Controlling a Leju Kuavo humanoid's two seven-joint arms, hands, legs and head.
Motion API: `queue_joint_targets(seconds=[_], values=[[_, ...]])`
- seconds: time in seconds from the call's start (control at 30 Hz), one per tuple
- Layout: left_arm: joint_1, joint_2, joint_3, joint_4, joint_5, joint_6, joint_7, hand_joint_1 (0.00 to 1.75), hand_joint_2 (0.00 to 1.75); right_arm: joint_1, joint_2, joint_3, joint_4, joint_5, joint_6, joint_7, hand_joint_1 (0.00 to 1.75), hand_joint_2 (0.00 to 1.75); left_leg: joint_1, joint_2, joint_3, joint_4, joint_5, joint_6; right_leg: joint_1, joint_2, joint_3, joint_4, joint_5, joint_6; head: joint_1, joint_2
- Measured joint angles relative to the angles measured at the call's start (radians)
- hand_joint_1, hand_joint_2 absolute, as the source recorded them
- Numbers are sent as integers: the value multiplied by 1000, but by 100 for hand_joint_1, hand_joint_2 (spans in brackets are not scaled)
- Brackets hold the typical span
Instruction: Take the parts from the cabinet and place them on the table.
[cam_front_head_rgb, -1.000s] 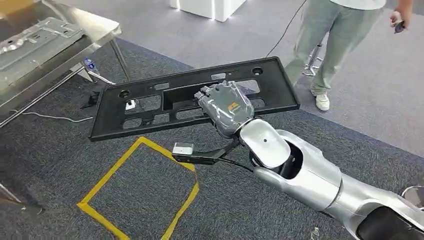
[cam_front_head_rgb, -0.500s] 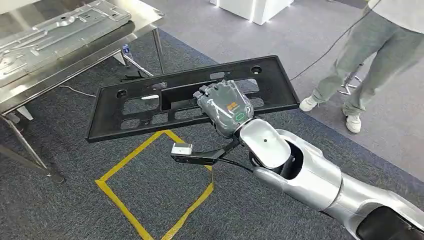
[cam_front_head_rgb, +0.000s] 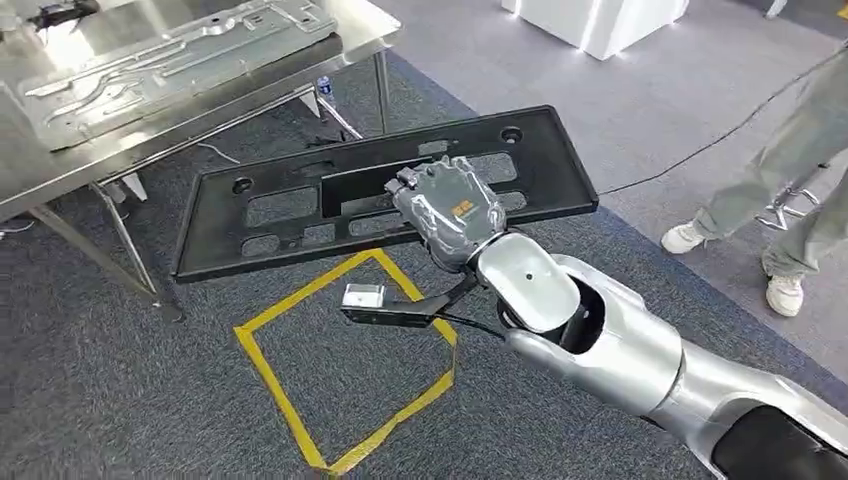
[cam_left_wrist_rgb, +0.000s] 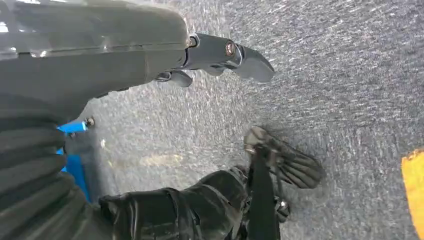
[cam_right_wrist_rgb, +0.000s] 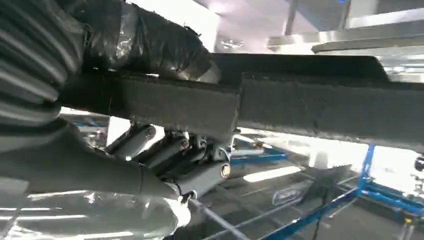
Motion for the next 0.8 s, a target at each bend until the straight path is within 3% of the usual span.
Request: queue_joint_targets(seconds=[0.03, 0.07, 0.1, 0.13, 0.17, 0.2, 0.23, 0.33, 0.37, 0.4, 0.43, 0.5, 0.53, 0.57, 0.6, 0.63, 0.67, 0.7, 0.73, 0.8], values=[[0, 0, 0, 0, 0, 0, 0, 0, 175, 1, 0, 0, 0, -1, 0, 0, 175, 175, 0, 3, -17, 29, 0, 1, 1, -15, 0, 0, -2, 0, 0, 0], [0, -1, 0, 0, 0, 0, 1, 0, 175, 1, 0, 0, 0, -2, 0, -1, 175, 175, 0, 5, -9, 10, 20, 2, 3, -29, 1, 0, -4, -1, 0, 0], [1, -1, 0, 0, 0, 0, 1, 0, 175, 1, 0, 0, 0, -3, 0, -2, 175, 175, 0, 8, 22, -49, 55, 5, 4, -43, 3, 1, -6, 1, 0, 0], [1, -1, 0, 0, 0, 0, 1, 0, 175, 1, 0, 0, 0, -3, 1, -2, 175, 175, -1, 20, 72, -138, 96, 10, 5, -57, 8, 0, -9, 3, 0, 0], [1, -1, 0, 0, 0, 0, 1, 0, 175, 0, 0, 0, 0, -3, 1, -2, 175, 175, -9, 67, 126, -233, 127, 18, 7, -69, 15, 0, -14, 5, 0, 0], [0, -1, 0, 0, -1, 0, 1, 0, 175, 0, 0, 0, 0, -3, 1, -2, 175, 175, -28, 124, 134, -256, 107, 27, 11, -79, 18, -4, -16, 9, 0, 0], [-1, 0, 0, 0, 0, 0, 1, 0, 175, -2, 0, 0, 0, -4, 1, -2, 175, 175, -28, 108, 140, -265, 113, 30, 17, -91, 20, -2, -20, 14, 2, 0], [-1, 0, 0, 0, 0, 0, 1, 0, 175, -2, 0, 0, 0, -5, 1, -2, 175, 175, -30, 65, 138, -265, 114, 40, 17, -128, 33, -9, -25, 27, 3, 0], [-1, 0, 0, 0, 0, 0, 1, 0, 175, -2, 0, 0, 0, -5, 1, -2, 175, 175, -16, 52, 148, -276, 121, 47, 16, -114, 26, -3, -34, 37, 3, 0], [-1, 0, 0, 0, 0, 0, 1, 0, 175, -2, 0, 0, 0, -5, 1, -2, 175, 175, -16, 36, 149, -279, 121, 48, 11, -52, 15, 29, -54, 40, 9, 0], [-2, 0, 0, 0, -1, 0, 1, 0, 175, -5, 0, 0, 0, -5, 0, -4, 175, 175, -15, 25, 149, -279, 122, 52, 11, -17, -21, 101, -91, 40, 12, 0], [-6, 0, 0, 0, -3, -4, 1, 0, 175, -4, 0, 0, 0, -6, 1, -5, 175, 175, -16, -3, 147, -278, 121, 56, 11, 11, -108, 260, -148, 40, 16, 0], [-6, 0, 0, 0, -3, -5, 2, 0, 175, -1, 0, 0, 0, -6, 0, -6, 175, 175, -16, -21, 147, -277, 121, 57, 11, 16, -139, 305, -149, 39, 16, 0], [-4, 0, 0, 0, -4, -5, 2, 0, 175, 1, -2, 0, 0, -6, 0, -6, 175, 175, -17, -39, 147, -275, 120, 56, 12, 18, -140, 293, -125, 36, 16, 0], [-4, 0, 0, 0, -6, -5, 2, 0, 175, 1, -2, 0, 0, -6, -1, -6, 175, 175, -17, -56, 148, -272, 120, 56, 11, 21, -119, 235, -82, 31, 16, 0], [-4, 0, 0, 0, -7, -4, 4, 0, 175, 0, -2, 0, 0, -6, -2, -6, 175, 175, -17, -72, 148, -270, 120, 55, 11, 27, -83, 152, -34, 27, 16, 0], [-4, 0, 0, 0, -10, -3, 6, 0, 175, -1, -2, 0, 0, -6, -2, -6, 175, 175, -16, -87, 148, -268, 119, 54, 11, 49, -37, 53, 13, 21, 16, 0], [-4, 0, -1, 0, -11, -3, 7, 0, 175, -1, -2, 0, 0, -6, -2, -6, 175, 175, -11, -94, 145, -269, 119, 52, 5, 102, -18, 12, -3, 17, 15, 0], [-6, 3, -1, 0, -12, -1, 8, 0, 175, -1, -2, 0, 0, -6, -3, -6, 175, 175, -17, -107, 138, -262, 120, 44, 8, 106, -11, -6, 6, 18, 14, 0], [-3, 4, -1, 0, -12, 0, 10, 0, 175, -1, -2, 0, -1, -6, -7, -6, 175, 175, -6, -126, 133, -271, 126, 32, 16, 81, -10, -2, 7, 12, 15, 0]])
